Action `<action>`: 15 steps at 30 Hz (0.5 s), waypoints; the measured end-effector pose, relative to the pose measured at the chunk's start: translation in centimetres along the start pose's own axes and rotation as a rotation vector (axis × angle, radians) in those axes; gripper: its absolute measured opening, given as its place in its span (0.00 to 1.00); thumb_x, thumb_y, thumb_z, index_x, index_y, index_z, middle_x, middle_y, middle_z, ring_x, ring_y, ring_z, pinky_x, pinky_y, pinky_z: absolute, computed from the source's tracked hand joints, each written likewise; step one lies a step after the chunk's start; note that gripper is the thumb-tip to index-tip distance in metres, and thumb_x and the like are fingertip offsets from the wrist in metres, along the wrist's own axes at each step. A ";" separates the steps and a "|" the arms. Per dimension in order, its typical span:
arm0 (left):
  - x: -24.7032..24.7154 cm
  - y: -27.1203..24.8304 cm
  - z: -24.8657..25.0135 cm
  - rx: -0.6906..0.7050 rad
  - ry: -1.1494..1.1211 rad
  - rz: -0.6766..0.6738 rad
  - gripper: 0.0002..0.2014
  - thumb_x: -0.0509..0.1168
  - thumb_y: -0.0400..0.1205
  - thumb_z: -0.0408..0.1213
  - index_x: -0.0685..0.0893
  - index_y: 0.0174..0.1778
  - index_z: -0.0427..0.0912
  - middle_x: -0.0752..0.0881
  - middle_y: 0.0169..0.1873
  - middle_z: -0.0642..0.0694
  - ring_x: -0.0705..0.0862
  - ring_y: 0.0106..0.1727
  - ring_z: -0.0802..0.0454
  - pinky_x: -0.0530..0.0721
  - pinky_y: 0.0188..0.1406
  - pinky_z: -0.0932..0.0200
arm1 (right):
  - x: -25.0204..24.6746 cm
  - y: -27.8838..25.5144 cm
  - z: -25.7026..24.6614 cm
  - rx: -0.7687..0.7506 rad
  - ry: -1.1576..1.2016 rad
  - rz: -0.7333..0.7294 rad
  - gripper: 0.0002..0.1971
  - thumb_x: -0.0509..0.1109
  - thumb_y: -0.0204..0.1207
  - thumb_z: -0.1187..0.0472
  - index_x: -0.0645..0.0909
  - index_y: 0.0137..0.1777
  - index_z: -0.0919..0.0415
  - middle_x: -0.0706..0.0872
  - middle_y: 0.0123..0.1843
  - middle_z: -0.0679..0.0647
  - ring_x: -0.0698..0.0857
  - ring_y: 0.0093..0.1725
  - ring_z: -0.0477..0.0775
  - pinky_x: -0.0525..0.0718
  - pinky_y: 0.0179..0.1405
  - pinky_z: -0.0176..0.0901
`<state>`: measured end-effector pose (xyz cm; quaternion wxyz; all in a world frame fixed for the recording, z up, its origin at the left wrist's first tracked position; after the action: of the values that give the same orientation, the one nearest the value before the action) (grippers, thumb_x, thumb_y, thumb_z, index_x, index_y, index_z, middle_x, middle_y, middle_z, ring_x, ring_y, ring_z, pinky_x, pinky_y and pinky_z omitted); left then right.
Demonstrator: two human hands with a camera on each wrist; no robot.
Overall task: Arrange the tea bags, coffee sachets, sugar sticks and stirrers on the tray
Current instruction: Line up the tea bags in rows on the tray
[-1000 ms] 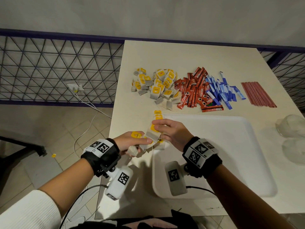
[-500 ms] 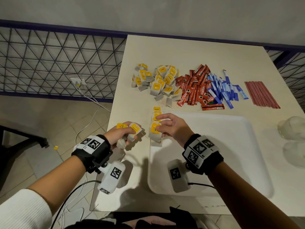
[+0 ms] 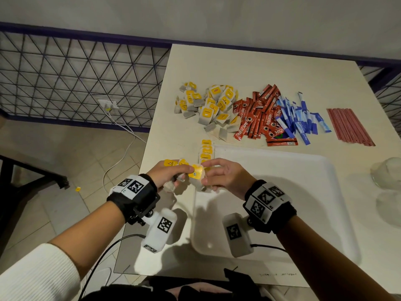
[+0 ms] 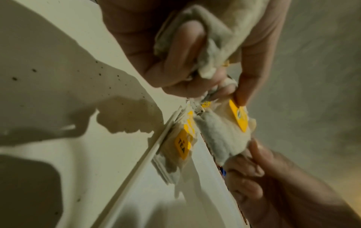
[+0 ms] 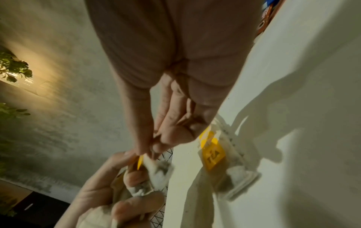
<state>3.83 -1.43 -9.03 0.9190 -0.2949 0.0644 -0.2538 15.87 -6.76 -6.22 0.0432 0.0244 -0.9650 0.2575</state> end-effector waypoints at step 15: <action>1.9 -0.5 -0.6 -0.070 0.258 -0.271 0.09 0.76 0.60 0.38 0.81 0.22 0.43 0.78 0.17 0.50 0.70 0.14 0.58 0.68 0.15 0.70 | -2.7 0.4 -1.0 -0.046 -0.041 0.143 0.07 0.71 0.72 0.74 0.84 0.42 0.62 0.87 0.33 0.53 0.83 0.32 0.46 0.83 0.39 0.29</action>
<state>5.04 -3.06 -9.19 0.8496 -0.2979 0.1501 -0.4086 18.63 -5.80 -5.81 0.0056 -0.0403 -0.9706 0.2373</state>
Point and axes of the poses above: each hand's wrist, its own y-axis towards the middle knuckle, its own x-axis out of the palm, z = x × y, the point moved 10 cm from there along y, towards the middle knuckle
